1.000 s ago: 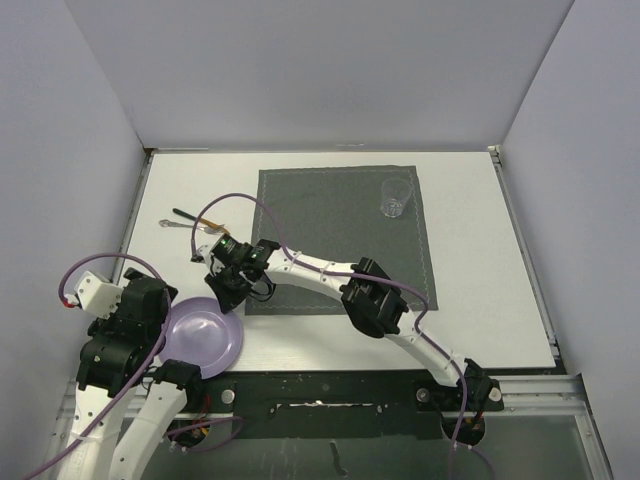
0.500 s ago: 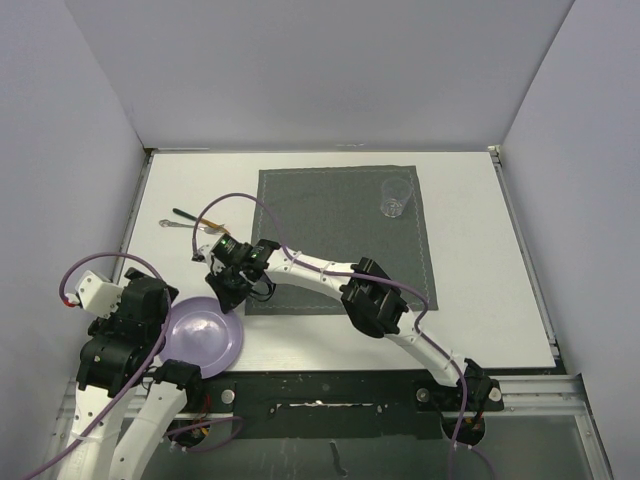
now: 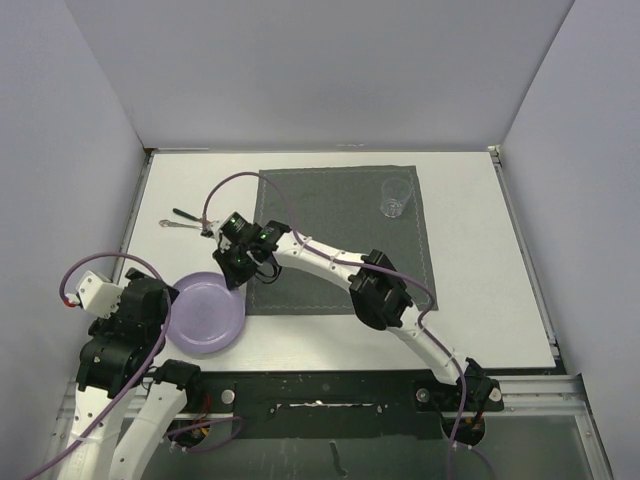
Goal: Set the dinner table for one person
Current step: Pick up the plate at the center of the board, then place the plate on the napkin.
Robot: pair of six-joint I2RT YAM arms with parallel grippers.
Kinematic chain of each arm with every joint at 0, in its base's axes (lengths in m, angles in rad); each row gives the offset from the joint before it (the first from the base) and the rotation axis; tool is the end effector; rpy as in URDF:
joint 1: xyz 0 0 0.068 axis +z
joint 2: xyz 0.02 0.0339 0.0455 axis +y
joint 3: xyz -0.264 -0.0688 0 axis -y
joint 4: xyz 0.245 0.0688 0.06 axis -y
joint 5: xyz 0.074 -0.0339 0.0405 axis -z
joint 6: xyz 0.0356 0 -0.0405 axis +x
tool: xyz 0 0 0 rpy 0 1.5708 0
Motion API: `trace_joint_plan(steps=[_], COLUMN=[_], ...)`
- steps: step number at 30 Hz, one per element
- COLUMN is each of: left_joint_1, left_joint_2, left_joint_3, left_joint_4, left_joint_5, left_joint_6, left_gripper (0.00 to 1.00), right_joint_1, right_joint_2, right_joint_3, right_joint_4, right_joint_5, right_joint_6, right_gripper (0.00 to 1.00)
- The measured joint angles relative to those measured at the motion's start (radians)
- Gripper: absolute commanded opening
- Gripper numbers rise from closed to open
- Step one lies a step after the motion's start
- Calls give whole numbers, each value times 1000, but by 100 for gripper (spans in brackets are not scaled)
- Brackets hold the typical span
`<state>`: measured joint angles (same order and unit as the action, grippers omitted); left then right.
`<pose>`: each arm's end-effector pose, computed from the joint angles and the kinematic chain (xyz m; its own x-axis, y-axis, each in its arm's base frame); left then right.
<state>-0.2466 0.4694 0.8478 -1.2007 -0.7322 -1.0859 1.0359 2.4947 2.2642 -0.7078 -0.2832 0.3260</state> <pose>0.0625 0.0088 0.3056 -0.1015 -0.6530 -0.7506 -0.7497 0.5462 -0.3738 0.2702 0.4755 0.1878 -0.6810 -0.5461 -0.4878 -0.7306 0.5513 0.4028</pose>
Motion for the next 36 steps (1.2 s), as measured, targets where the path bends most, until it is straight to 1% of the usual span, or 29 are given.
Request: trace_joint_plan(steps=[6, 11, 18, 21, 24, 28, 36], left_joint_1=[0, 0, 0, 0, 0, 0, 0], left_joint_2=[-7, -12, -23, -24, -23, -23, -7], left_joint_3=[0, 0, -13, -37, -58, -72, -120], left_joint_4=[0, 0, 9, 23, 35, 52, 84], left_joint_5=[0, 6, 23, 36, 51, 66, 99], left_joint_6=[1, 2, 3, 6, 9, 10, 17], left_gripper=[88, 87, 87, 87, 87, 87, 87], right_joint_1=[-55, -152, -389, -504, -586, -624, -622], right_joint_2=[-53, -179, -393, -459, -483, -483, -494], right_joint_3=[9, -3, -74, -170, -266, -382, -578], right_joint_4=[-41, -75, -133, -143, -159, -168, -147], right_joint_5=[22, 58, 169, 201, 214, 212, 158], right_joint_6=[-6, -11, -23, -27, -31, -35, -34], right_gripper=[0, 0, 0, 0, 0, 0, 0])
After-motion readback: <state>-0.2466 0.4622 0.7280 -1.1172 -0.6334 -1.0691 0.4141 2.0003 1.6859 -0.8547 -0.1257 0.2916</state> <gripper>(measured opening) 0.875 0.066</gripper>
